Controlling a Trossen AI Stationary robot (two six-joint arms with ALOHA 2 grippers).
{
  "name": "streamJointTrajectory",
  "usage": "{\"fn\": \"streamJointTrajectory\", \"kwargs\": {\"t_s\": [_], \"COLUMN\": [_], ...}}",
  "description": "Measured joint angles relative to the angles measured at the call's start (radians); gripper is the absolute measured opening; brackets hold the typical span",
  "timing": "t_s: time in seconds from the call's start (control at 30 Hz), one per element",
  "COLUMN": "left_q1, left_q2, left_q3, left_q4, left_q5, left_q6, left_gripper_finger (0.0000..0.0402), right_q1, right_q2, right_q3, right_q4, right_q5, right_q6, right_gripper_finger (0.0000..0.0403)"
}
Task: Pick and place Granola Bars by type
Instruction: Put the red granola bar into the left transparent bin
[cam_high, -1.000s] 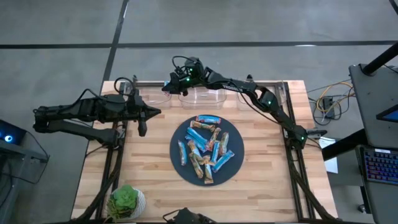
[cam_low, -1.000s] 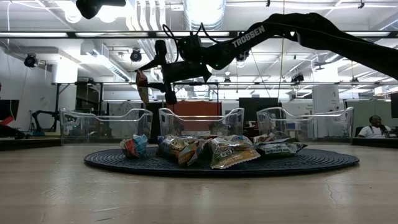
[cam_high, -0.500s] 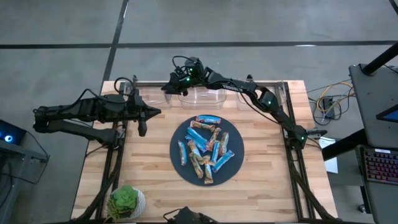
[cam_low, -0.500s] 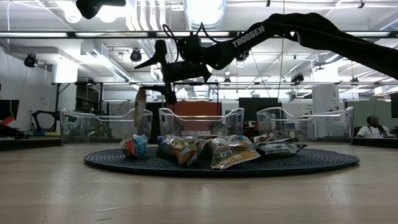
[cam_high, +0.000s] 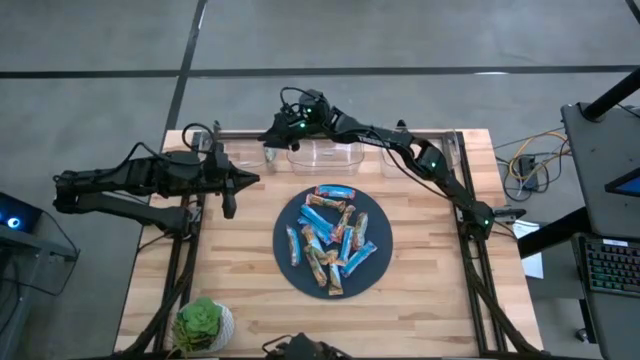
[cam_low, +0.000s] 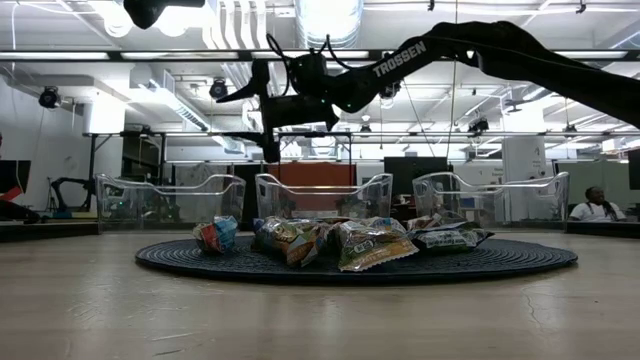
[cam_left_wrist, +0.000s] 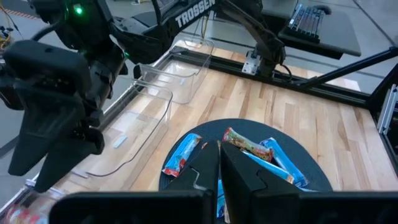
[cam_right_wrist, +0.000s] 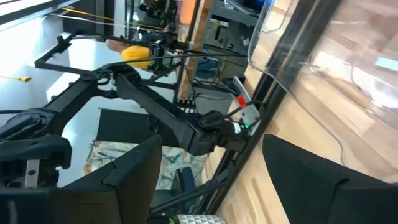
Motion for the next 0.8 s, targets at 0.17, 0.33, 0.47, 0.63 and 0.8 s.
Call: {"fn": "streamJointTrajectory", "kwargs": {"t_s": [0.17,0.33,0.47,0.63,0.8], "left_q1": [0.0,0.0,0.0,0.0,0.0], "left_q2": [0.0,0.0,0.0,0.0,0.0], "left_q3": [0.0,0.0,0.0,0.0,0.0], "left_q4": [0.0,0.0,0.0,-0.001,-0.001], "left_q5": [0.0,0.0,0.0,0.0,0.0], "left_q6": [0.0,0.0,-0.002,-0.007,-0.02], "left_gripper_finger": [0.0,0.0,0.0,0.0,0.0], "right_q1": [0.0,0.0,0.0,0.0,0.0], "right_q2": [0.0,-0.005,-0.009,-0.01,-0.013], "right_q3": [0.0,0.0,0.0,0.0,0.0], "right_q4": [0.004,0.005,0.005,0.005,0.005], "right_q5": [-0.023,-0.028,-0.028,-0.028,-0.06], "right_q6": [-0.046,-0.096,-0.136,-0.198,-0.264], "right_gripper_finger": [0.0247,0.0197,0.0145,0.0084,0.0022]}}
